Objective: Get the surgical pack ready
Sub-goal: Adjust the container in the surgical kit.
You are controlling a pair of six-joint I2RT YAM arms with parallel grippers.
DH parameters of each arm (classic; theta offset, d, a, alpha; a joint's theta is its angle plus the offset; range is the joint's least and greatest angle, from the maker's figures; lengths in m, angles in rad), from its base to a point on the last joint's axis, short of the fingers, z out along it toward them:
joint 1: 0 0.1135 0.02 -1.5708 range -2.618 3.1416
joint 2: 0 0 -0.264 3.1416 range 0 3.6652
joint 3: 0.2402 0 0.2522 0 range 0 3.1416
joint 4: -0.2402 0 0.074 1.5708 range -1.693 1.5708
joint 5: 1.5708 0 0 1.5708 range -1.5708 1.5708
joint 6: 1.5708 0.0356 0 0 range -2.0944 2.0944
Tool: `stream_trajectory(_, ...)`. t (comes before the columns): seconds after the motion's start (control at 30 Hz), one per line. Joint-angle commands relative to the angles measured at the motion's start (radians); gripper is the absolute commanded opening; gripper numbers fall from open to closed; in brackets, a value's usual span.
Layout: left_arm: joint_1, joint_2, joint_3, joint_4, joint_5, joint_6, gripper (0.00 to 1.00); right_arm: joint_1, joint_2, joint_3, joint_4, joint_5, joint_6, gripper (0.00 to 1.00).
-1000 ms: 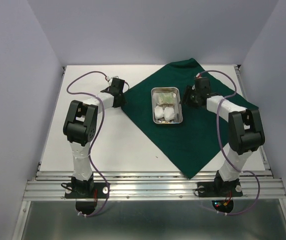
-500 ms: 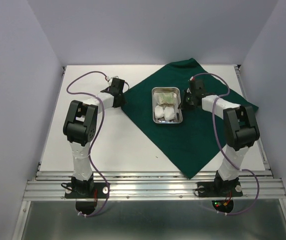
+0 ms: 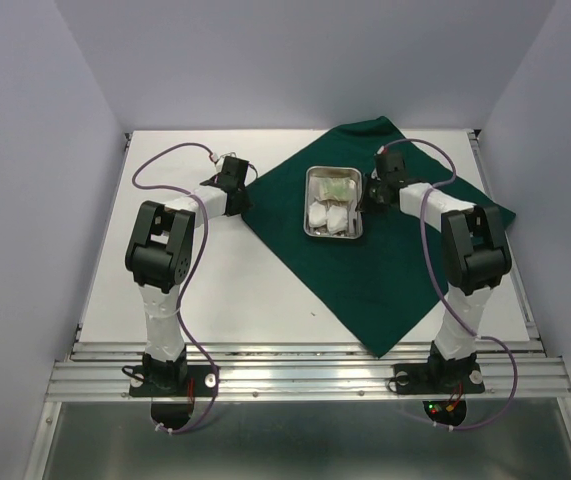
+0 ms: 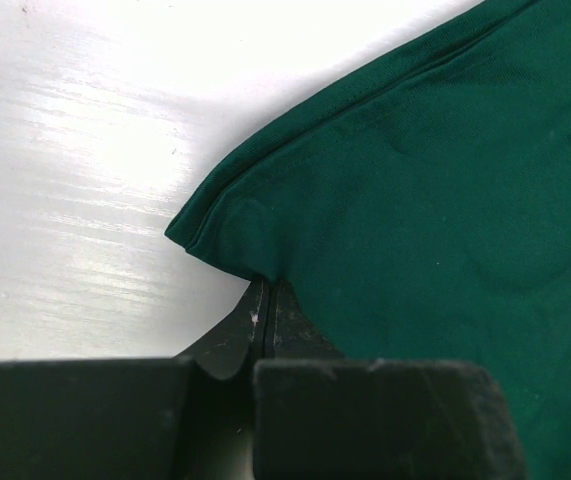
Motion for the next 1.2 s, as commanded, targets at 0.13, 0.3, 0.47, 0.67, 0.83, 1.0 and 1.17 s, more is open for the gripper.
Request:
stream_trajectory(0.13,0.016,-0.068,-0.021,-0.037,-0.061,0.019,0.00,-0.001,0.018,0.095,-0.017,0.032,-0.088,0.01)
stream_trajectory(0.3,0.016,-0.066,-0.015,-0.040,-0.059,0.022,0.00,-0.001,0.018,0.106,-0.040,0.048,-0.113,0.01)
stream_trajectory(0.47,0.016,-0.065,-0.005,-0.043,-0.058,0.030,0.00,-0.001,0.019,0.095,-0.042,0.030,-0.119,0.01)
stream_trajectory(0.67,0.016,-0.063,-0.001,-0.048,-0.065,0.030,0.00,-0.001,0.005,0.074,-0.040,0.050,-0.109,0.01)
stream_trajectory(0.83,0.016,-0.065,-0.005,-0.046,-0.064,0.030,0.00,-0.001,0.012,0.072,-0.042,0.047,-0.113,0.01)
stream_trajectory(1.0,0.016,-0.072,-0.006,-0.046,-0.069,0.028,0.00,-0.010,0.013,0.075,-0.042,0.055,-0.116,0.01)
stream_trajectory(1.17,0.016,-0.072,-0.003,-0.046,-0.066,0.028,0.00,-0.028,0.005,0.067,-0.040,0.045,-0.120,0.01)
